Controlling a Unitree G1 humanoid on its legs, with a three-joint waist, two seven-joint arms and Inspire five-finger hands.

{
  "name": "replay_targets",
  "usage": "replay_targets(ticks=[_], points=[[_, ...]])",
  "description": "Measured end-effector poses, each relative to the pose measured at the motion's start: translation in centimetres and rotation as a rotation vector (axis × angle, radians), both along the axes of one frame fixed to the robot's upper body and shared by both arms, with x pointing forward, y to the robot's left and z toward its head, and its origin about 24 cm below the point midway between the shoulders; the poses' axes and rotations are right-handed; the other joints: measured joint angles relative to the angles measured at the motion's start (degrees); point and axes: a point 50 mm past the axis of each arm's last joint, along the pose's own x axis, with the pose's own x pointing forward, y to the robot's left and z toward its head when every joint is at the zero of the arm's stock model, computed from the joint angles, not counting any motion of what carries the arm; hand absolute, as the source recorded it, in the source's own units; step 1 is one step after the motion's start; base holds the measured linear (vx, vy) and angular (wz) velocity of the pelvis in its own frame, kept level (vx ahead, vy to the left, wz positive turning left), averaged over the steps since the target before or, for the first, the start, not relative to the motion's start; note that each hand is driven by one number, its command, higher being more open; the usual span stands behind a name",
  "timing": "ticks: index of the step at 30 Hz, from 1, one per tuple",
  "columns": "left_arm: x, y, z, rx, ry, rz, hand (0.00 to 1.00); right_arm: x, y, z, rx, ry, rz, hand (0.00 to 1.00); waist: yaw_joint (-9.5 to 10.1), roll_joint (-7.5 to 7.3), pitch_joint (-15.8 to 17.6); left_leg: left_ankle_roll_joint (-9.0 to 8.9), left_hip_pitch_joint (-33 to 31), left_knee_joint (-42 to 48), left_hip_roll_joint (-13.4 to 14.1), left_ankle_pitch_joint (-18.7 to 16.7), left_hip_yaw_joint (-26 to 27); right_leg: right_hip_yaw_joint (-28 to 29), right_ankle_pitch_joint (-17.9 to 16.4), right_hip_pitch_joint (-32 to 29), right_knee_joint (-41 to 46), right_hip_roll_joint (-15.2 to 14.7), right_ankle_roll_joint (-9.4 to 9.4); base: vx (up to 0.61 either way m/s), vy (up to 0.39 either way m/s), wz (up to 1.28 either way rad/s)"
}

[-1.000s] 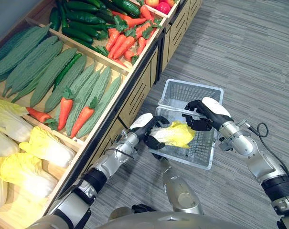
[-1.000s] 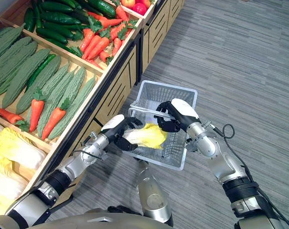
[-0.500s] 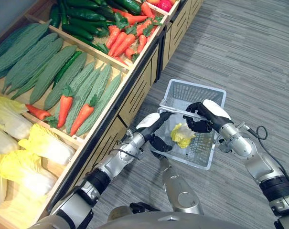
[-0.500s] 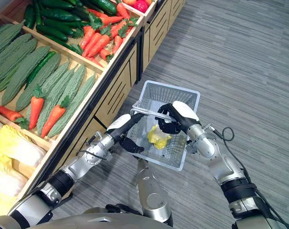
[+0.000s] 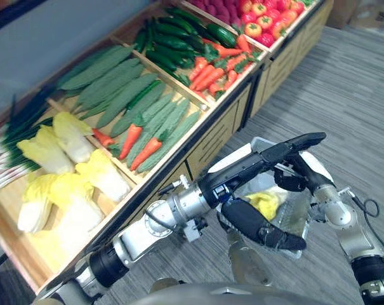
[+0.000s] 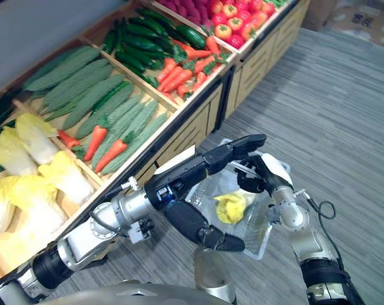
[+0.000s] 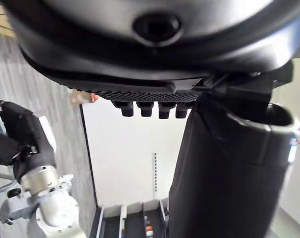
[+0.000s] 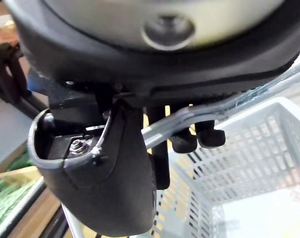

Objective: Pick vegetable in the basket

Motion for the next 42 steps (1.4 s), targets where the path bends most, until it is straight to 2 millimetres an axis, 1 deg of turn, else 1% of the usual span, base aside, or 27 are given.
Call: replay_targets(ticks=[2, 5, 7, 8, 10, 11, 12, 14, 15, 16, 17, 18, 20, 22, 23, 26, 27, 30, 31, 32, 33, 34, 35, 36, 38, 41, 42], points=[[-0.3, 0.5, -0.4, 0.002, 0.024, 0.019, 1.00, -1.0, -0.9, -1.1, 0.037, 0.010, -0.094, 0.00, 0.75, -0.52, -1.34, 0.16, -0.74, 0.02, -0.02, 0.26, -1.53, -1.26, -0.10, 0.18, 0.00, -0.58, -0.09, -0.01, -0.011, 0.43], [0.2, 2.2, -0.8, 0.011, 0.002, 0.183, 1.00, -3.2, -2.9, -2.9, 0.100, 0.022, -0.291, 0.00, 1.48, -1.08, -2.68, 0.85, -2.35, 0.12, -0.06, 0.91, -5.99, -5.05, -0.47, 1.34, 0.00, -2.28, -0.44, -0.02, -0.007, 0.70], [1.4, 4.1, -0.3, 0.026, -0.116, 0.445, 1.00, -5.9, -4.4, -4.7, 0.147, 0.035, -0.468, 0.00, 3.04, -1.87, -3.23, 1.24, -3.67, 0.28, -0.13, 1.47, -10.21, -8.62, -1.01, 2.66, -0.01, -3.64, -0.52, -0.03, -0.015, 0.81], [1.7, 4.7, -0.1, 0.017, -0.133, 0.518, 1.00, -6.6, -4.6, -5.3, 0.158, 0.046, -0.506, 0.00, 3.24, -2.16, -3.52, 1.16, -4.19, 0.26, -0.21, 1.60, -11.42, -9.60, -1.23, 2.84, -0.01, -4.00, -0.48, -0.05, -0.027, 0.88], [2.6, 7.5, 0.6, -0.053, -0.158, 0.776, 1.00, -9.0, -5.1, -7.0, 0.196, 0.097, -0.618, 0.00, 4.05, -3.31, -4.29, 1.51, -5.73, -0.10, -0.81, 2.42, -15.57, -13.03, -1.81, 3.77, -0.01, -5.40, -0.54, -0.05, -0.033, 0.92], [2.9, 9.2, 0.8, -0.101, -0.160, 0.929, 1.00, -10.3, -5.2, -8.0, 0.216, 0.126, -0.673, 0.00, 4.19, -3.92, -5.15, 2.03, -7.01, -0.22, -1.11, 3.04, -17.90, -15.05, -1.91, 3.97, -0.02, -6.17, -0.68, -0.03, -0.026, 0.82], [3.0, 10.1, 0.9, -0.118, -0.160, 1.002, 1.00, -10.9, -5.1, -8.5, 0.226, 0.140, -0.700, 0.00, 4.38, -4.24, -5.57, 2.29, -7.62, -0.31, -1.31, 3.32, -18.82, -15.82, -1.96, 4.02, -0.02, -6.50, -0.69, -0.02, -0.017, 0.82], [2.7, 13.9, 0.5, -0.159, -0.132, 1.263, 1.00, -13.2, -4.9, -10.3, 0.271, 0.212, -0.790, 0.00, 4.89, -5.63, -6.00, 2.68, -7.98, -1.65, -2.48, 4.37, -22.38, -18.81, -2.95, 5.55, -0.03, -7.78, -0.82, -0.02, -0.007, 0.73], [2.6, 14.8, 0.4, -0.162, -0.119, 1.317, 1.00, -13.9, -4.8, -10.8, 0.281, 0.233, -0.814, 0.00, 5.10, -6.03, -6.25, 2.73, -8.03, -2.23, -2.86, 4.70, -23.21, -19.58, -3.33, 5.84, -0.03, -8.10, -0.71, 0.00, -0.006, 0.73], [2.1, 16.3, 0.1, -0.168, -0.103, 1.420, 1.00, -15.1, -4.7, -11.6, 0.295, 0.277, -0.851, 0.00, 5.47, -6.75, -6.92, 2.86, -8.61, -2.97, -3.46, 5.22, -24.66, -20.80, -3.69, 6.01, -0.04, -8.69, -0.99, 0.02, -0.003, 0.69], [1.7, 18.0, -0.2, -0.169, -0.090, 1.526, 1.00, -15.9, -4.5, -12.1, 0.311, 0.308, -0.885, 0.00, 5.56, -7.31, -7.09, 3.18, -8.90, -3.91, -4.24, 5.96, -26.22, -22.31, -4.03, 6.42, -0.04, -9.25, -1.07, 0.02, 0.002, 0.71], [1.5, 18.8, -0.4, -0.168, -0.084, 1.578, 1.00, -16.4, -4.5, -12.4, 0.319, 0.319, -0.902, 0.00, 5.59, -7.63, -7.08, 3.30, -9.04, -4.31, -4.63, 6.28, -27.07, -22.96, -4.28, 6.74, -0.04, -9.63, -1.13, 0.02, 0.011, 0.69], [0.6, 22.1, -1.3, -0.084, -0.087, 1.811, 1.00, -17.5, -3.7, -13.3, 0.355, 0.355, -0.950, 0.00, 5.98, -8.68, -7.80, 3.75, -10.28, -5.57, -5.63, 7.46, -29.86, -25.82, -4.40, 6.97, -0.04, -10.65, -0.97, 0.01, 0.018, 0.63], [0.1, 23.2, -1.7, -0.041, -0.086, 1.892, 1.00, -17.9, -3.3, -13.7, 0.375, 0.364, -0.969, 0.00, 6.08, -9.00, -8.01, 3.85, -10.55, -6.32, -6.03, 8.00, -30.92, -26.92, -4.52, 7.23, -0.03, -11.05, -0.91, 0.03, 0.005, 0.44], [-0.4, 24.4, -2.3, -0.007, -0.059, 1.969, 1.00, -18.5, -2.8, -14.1, 0.412, 0.359, -1.018, 0.00, 6.51, -9.81, -8.12, 3.94, -10.56, -7.18, -6.36, 8.53, -32.04, -28.24, -4.80, 7.71, -0.03, -11.34, -1.08, 0.03, -0.002, 0.37], [-1.4, 26.4, -3.6, 0.079, -0.015, 2.133, 1.00, -19.1, -2.1, -14.6, 0.449, 0.343, -1.083, 0.00, 6.92, -10.86, -8.83, 3.98, -10.66, -8.41, -6.78, 9.27, -33.47, -29.97, -5.36, 8.28, -0.03, -11.71, -1.18, 0.04, -0.006, 0.36], [-2.0, 27.2, -4.3, 0.108, 0.020, 2.197, 1.00, -19.3, -2.0, -14.7, 0.467, 0.328, -1.112, 0.00, 6.86, -11.09, -9.02, 4.02, -10.56, -8.76, -6.85, 9.34, -34.06, -30.77, -5.56, 8.74, -0.03, -11.82, -1.35, 0.03, 0.003, 0.30], [-5.1, 30.5, -8.1, 0.214, 0.231, 2.431, 1.00, -19.5, -1.7, -14.9, 0.499, 0.280, -1.197, 0.00, 6.96, -11.46, -10.69, 4.08, -10.44, -9.99, -6.95, 9.84, -34.68, -32.03, -5.95, 8.90, -0.03, -11.85, -1.63, 0.04, -0.004, 0.16], [-5.6, 31.0, -8.9, 0.238, 0.280, 2.463, 1.00, -19.6, -1.6, -14.9, 0.500, 0.279, -1.203, 0.00, 7.04, -11.52, -10.93, 4.09, -10.44, -10.24, -6.97, 9.96, -34.76, -32.13, -6.00, 8.90, -0.03, -11.86, -1.66, 0.03, -0.012, 0.13], [-7.0, 31.7, -10.7, 0.292, 0.390, 2.519, 1.00, -19.6, -1.4, -15.0, 0.505, 0.278, -1.211, 0.00, 7.11, -11.61, -11.20, 4.09, -10.35, -10.87, -7.07, 10.22, -34.93, -32.38, -6.11, 8.90, -0.03, -11.89, -1.67, 0.02, -0.012, 0.09], [-7.8, 32.0, -11.7, 0.324, 0.450, 2.540, 1.00, -19.5, -1.3, -15.0, 0.511, 0.276, -1.212, 0.00, 7.07, -11.68, -11.29, 4.08, -10.23, -11.27, -7.17, 10.40, -34.97, -32.45, -6.21, 8.89, -0.03, -11.93, -1.65, 0.02, -0.017, 0.07], [-9.3, 32.3, -13.7, 0.386, 0.577, 2.565, 1.00, -19.4, -1.2, -15.1, 0.515, 0.276, -1.213, 0.00, 7.09, -11.64, -11.40, 3.99, -9.89, -11.91, -7.28, 10.63, -34.99, -32.57, -6.40, 8.93, -0.04, -11.98, -1.78, 0.00, 0.000, 0.00], [-11.0, 32.4, -16.0, 0.447, 0.733, 2.581, 1.00, -19.4, -1.2, -15.1, 0.515, 0.272, -1.219, 0.00, 7.02, -11.50, -11.54, 3.98, -9.25, -13.04, -7.53, 11.08, -34.98, -32.67, -6.51, 9.00, -0.05, -12.02, -1.91, 0.00, 0.000, 0.00], [-11.9, 32.3, -17.2, 0.478, 0.814, 2.583, 1.00, -19.3, -1.2, -15.1, 0.515, 0.272, -1.220, 0.00, 6.93, -11.48, -11.68, 4.00, -9.02, -13.56, -7.71, 11.31, -34.98, -32.74, -6.56, 8.97, -0.06, -12.09, -1.87, 0.02, -0.020, -0.04], [-15.0, 30.9, -21.3, 0.567, 1.138, 2.525, 1.00, -18.8, -0.9, -15.4, 0.529, 0.278, -1.229, 0.00, 6.71, -11.41, -11.83, 3.92, -8.01, -15.69, -8.29, 12.11, -35.00, -32.80, -7.06, 8.95, -0.08, -12.37, -1.51, 0.00, 0.000, 0.00], [-17.6, 28.3, -24.7, 0.637, 1.434, 2.375, 1.00, -18.6, -0.2, -16.0, 0.547, 0.316, -1.237, 0.00, 6.69, -11.41, -11.80, 3.85, -7.01, -17.99, -8.93, 13.22, -35.09, -32.86, -7.42, 8.93, -0.08, -12.47, -1.48, 0.00, 0.000, 0.00], [-18.0, 27.9, -25.2, 0.647, 1.473, 2.349, 1.00, -18.6, -0.1, -16.1, 0.550, 0.322, -1.237, 0.00, 6.68, -11.46, -11.77, 3.82, -6.73, -18.42, -8.94, 13.39, -35.05, -32.87, -7.46, 8.99, -0.08, -12.46, -1.54, 0.00, 0.000, 0.00]])
